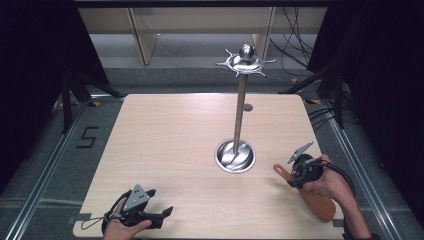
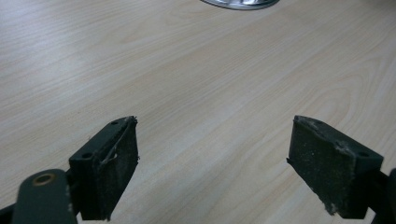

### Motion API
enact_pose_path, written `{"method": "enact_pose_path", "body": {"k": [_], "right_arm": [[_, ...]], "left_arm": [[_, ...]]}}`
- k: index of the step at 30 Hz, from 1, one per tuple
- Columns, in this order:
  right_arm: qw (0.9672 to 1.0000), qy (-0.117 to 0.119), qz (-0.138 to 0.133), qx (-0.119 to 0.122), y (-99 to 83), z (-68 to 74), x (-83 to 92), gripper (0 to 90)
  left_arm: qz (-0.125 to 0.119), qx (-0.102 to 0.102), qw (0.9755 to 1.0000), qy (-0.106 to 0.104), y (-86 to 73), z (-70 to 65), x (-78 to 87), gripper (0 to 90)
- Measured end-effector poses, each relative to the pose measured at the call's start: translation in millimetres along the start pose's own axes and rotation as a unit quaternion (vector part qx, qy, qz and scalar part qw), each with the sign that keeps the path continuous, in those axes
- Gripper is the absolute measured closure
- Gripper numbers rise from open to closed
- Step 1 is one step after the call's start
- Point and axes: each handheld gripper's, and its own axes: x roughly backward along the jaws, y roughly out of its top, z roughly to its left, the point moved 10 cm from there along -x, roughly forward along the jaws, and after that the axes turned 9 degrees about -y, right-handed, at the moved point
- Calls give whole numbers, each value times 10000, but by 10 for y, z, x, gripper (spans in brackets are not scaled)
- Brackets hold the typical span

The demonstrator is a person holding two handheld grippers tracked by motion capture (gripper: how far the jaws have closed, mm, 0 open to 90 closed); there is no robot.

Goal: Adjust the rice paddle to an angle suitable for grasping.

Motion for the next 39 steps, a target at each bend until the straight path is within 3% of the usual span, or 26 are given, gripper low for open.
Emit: {"method": "enact_pose_path", "body": {"k": [1,2,3,4,5,6,8,9,18,19,20,21,24,25,27,29,30,32,33,35,36,37,39], "right_arm": [[9999,-18,-154,-54,-10,-16,54,671],[9996,3,-194,-212,-19,-2,81,671],[9996,3,-194,-212,-19,-2,81,671],[9993,-20,-338,-166,-18,-35,119,671],[9987,-94,-383,-320,-20,-34,143,671],[9977,-46,-595,-307,-13,-57,210,671],[9961,-110,-676,-555,-11,-47,258,671],[9959,-129,-830,-340,1,-85,282,671],[9910,-295,-1246,-386,26,-158,452,671],[9877,-414,-1431,-478,51,-195,494,671],[9877,-414,-1431,-478,51,-195,494,671],[9845,-371,-1612,-584,78,-197,541,671],[9829,-348,-1664,-712,90,-204,598,671],[9809,-415,-1786,-651,111,-248,661,671],[9769,-367,-1964,-754,154,-255,716,670],[9760,-351,-1986,-823,161,-253,739,671],[9731,-367,-2106,-865,191,-274,809,671],[9746,-344,-2081,-757,186,-291,837,671],[9723,-336,-2196,-725,220,-329,925,671],[9718,-276,-2178,-858,226,-301,948,671],[9698,-309,-2258,-866,253,-323,985,671],[9635,-321,-2521,-845,340,-352,1073,671],[9609,-278,-2588,-943,392,-344,1138,671]], "left_arm": [[135,-337,9993,53,-1,55,21,152],[135,-337,9993,53,-1,55,21,152],[-22,-93,10000,-1,11,9,-1,152],[79,-197,9998,29,-2,32,12,152],[41,-127,9999,10,0,16,5,152],[-1,-83,10000,-7,6,8,-5,152],[3,-89,10000,-6,5,8,-4,152],[7,-92,10000,-9,4,6,-4,152],[68,-151,9999,-4,-5,16,2,152],[62,-44,10000,-9,-12,1,1,152],[62,-44,10000,-9,-12,1,1,152],[75,-61,10000,-7,-14,4,0,152],[62,-148,9999,1,-4,15,-2,152],[68,-39,10000,-16,-13,-1,-3,152],[78,-154,9999,10,-7,16,1,152],[97,-150,9998,-7,-12,13,1,152],[116,-51,9999,-12,-24,-2,-2,152],[121,-124,9998,-14,-18,6,0,152],[91,-100,9999,-5,-13,7,-2,152],[42,-138,9999,7,-3,16,-2,152],[5,-82,10000,-12,3,8,-6,152],[22,-89,10000,2,1,13,-3,153],[13,-87,10000,-13,2,7,-4,153]]}}
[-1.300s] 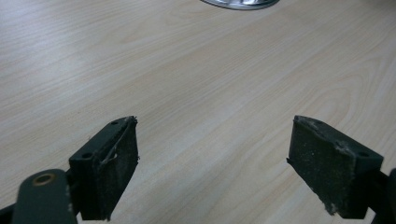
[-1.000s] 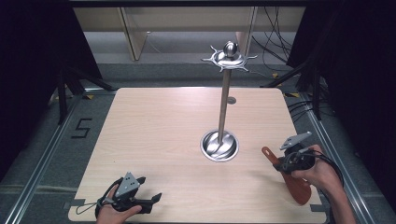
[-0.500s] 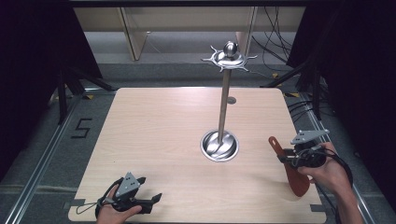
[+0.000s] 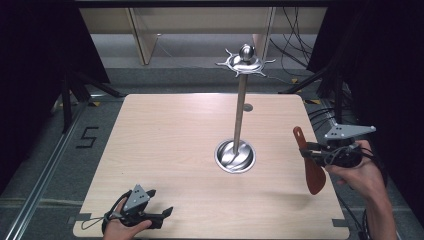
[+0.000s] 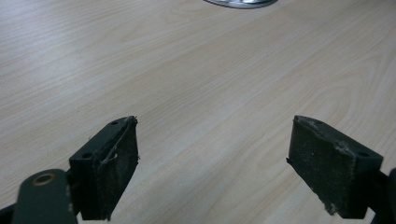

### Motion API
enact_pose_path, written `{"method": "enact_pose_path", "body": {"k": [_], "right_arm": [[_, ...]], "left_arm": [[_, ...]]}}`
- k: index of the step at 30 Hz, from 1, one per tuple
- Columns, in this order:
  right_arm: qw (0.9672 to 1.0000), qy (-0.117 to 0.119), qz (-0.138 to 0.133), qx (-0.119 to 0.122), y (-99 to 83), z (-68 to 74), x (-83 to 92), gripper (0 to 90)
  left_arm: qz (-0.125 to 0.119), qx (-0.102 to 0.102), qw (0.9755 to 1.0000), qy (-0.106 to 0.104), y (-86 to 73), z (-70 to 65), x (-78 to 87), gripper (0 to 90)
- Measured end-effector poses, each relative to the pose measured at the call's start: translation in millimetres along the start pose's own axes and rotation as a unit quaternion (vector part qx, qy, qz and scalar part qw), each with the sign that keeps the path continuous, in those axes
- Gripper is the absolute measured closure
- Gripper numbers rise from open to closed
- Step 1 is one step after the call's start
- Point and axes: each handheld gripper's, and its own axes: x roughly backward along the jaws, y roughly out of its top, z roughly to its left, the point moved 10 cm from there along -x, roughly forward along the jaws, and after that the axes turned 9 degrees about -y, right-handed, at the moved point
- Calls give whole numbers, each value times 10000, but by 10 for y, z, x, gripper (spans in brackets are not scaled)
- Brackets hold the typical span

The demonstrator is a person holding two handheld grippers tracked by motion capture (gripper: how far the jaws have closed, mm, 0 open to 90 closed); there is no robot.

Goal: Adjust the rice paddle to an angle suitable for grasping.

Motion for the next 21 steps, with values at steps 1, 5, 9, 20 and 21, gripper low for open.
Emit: {"method": "enact_pose_path", "body": {"k": [1,5,9,20,21], "right_arm": [[9998,-22,-108,149,56,-26,12,671],[9996,-1,-263,60,192,6,50,671],[9984,28,-546,109,396,51,99,671],[9943,68,-1016,314,727,167,178,671],[9930,64,-1148,283,783,185,181,671]], "left_arm": [[-7,-7,10000,-3,2,1,-1,153],[62,-56,10000,10,-9,13,11,153],[-12,-14,10000,-5,2,-1,1,153],[-10,-20,10000,-10,2,-3,2,153],[-10,-13,10000,-8,3,-1,1,153]]}}
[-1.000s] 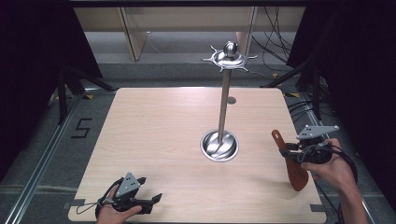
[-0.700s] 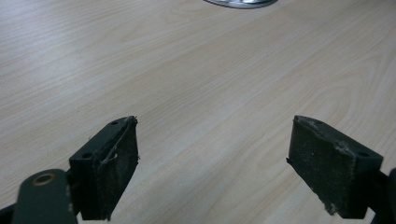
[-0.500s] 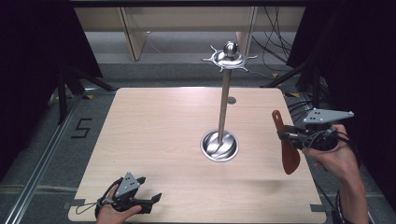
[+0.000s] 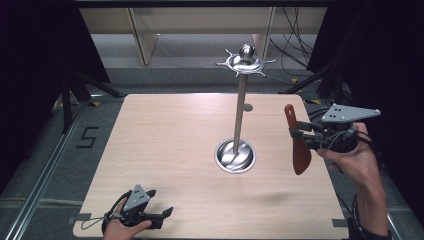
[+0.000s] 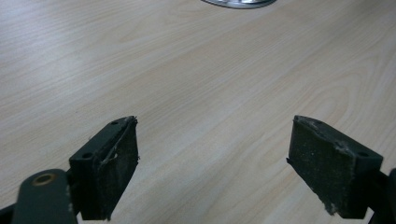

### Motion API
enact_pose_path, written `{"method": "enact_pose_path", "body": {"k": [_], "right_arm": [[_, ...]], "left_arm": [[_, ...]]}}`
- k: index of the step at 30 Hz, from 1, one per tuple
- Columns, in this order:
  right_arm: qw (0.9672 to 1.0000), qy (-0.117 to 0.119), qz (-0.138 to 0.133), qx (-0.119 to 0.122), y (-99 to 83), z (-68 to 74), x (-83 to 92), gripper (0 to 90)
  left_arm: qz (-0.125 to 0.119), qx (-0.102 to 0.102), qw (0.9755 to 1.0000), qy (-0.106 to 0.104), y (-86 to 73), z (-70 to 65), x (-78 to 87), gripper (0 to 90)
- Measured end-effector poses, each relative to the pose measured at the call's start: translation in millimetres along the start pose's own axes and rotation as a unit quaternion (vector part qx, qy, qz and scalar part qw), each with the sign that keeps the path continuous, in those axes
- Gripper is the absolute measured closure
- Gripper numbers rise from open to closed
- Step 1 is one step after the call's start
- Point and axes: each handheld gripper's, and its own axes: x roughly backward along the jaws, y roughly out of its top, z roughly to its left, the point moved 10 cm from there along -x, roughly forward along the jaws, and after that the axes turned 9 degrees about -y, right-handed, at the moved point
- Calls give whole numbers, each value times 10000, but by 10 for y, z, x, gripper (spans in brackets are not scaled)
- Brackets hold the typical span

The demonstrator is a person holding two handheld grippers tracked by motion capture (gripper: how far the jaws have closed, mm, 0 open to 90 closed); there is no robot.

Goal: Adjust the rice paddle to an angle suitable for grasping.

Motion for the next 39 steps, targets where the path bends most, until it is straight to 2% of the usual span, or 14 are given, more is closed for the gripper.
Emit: {"method": "enact_pose_path", "body": {"k": [2,8,9,14,15,17,20,23,24,27,28,31,37,39], "right_arm": [[10000,30,-89,-8,108,5,17,671],[9994,54,-339,-2,321,71,44,671],[9992,145,-373,9,404,113,74,671],[9987,109,-483,77,559,146,109,671],[9985,74,-539,104,600,144,121,671],[9982,78,-570,163,649,154,135,671],[9983,108,-550,131,693,183,149,671],[9978,81,-648,119,783,202,150,671],[9975,108,-688,146,805,205,149,671],[9964,71,-810,250,880,213,144,671],[9967,163,-757,252,887,234,146,671],[9962,85,-823,283,949,246,131,671],[9960,158,-835,294,1026,271,100,671],[9961,178,-815,275,1041,289,82,671]], "left_arm": [[147,-256,9996,50,-11,46,22,153],[141,-232,9996,47,-12,40,25,153],[10,-17,10000,-4,0,-4,6,153],[7,-15,10000,-5,0,-4,7,153],[141,-235,9996,47,-10,42,25,153],[15,-27,10000,-9,-1,-4,6,153],[139,-216,9997,42,-11,37,24,153],[19,-29,10000,-10,-1,-3,6,153],[147,-247,9996,45,-10,42,24,153],[23,-29,10000,-12,-2,-4,5,153],[155,-248,9996,40,-12,40,25,153],[6,73,10000,-15,-6,-16,3,153],[112,-174,9998,-5,-10,20,13,153],[-2,-48,10000,-42,3,-9,0,153]]}}
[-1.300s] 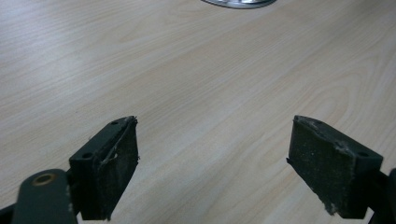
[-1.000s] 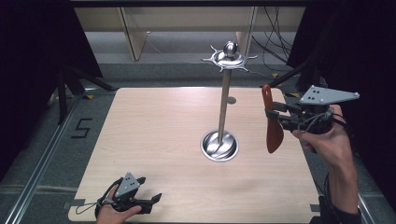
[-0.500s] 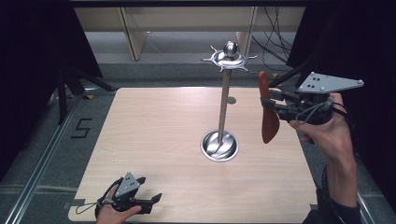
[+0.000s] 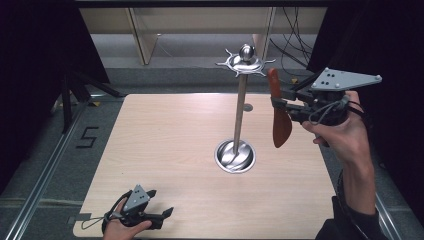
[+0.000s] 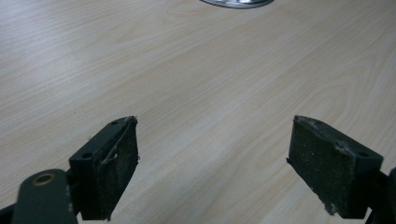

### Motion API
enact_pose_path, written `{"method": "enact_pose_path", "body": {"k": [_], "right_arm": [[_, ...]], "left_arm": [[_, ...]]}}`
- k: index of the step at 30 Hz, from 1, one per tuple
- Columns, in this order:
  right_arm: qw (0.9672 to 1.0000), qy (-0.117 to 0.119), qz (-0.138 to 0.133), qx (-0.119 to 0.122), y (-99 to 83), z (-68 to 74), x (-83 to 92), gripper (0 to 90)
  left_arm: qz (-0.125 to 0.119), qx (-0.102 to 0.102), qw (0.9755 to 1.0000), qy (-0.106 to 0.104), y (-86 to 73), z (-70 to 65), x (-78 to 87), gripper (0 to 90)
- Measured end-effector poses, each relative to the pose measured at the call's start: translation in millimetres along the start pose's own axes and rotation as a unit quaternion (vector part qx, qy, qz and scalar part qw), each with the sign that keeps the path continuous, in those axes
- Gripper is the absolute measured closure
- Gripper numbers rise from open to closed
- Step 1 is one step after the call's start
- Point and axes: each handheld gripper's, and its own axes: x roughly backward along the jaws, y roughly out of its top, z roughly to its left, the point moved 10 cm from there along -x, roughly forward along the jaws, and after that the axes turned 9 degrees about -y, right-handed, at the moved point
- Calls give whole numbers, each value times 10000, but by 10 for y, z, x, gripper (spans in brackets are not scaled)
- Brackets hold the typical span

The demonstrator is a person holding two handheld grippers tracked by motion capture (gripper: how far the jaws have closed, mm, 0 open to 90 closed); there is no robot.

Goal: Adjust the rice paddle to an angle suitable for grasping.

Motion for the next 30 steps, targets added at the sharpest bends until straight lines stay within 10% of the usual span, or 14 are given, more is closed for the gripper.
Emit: {"method": "enact_pose_path", "body": {"k": [30], "right_arm": [[9992,177,179,-299,-7,23,-252,671]], "left_arm": [[2,104,9999,12,-6,-8,6,152]]}}
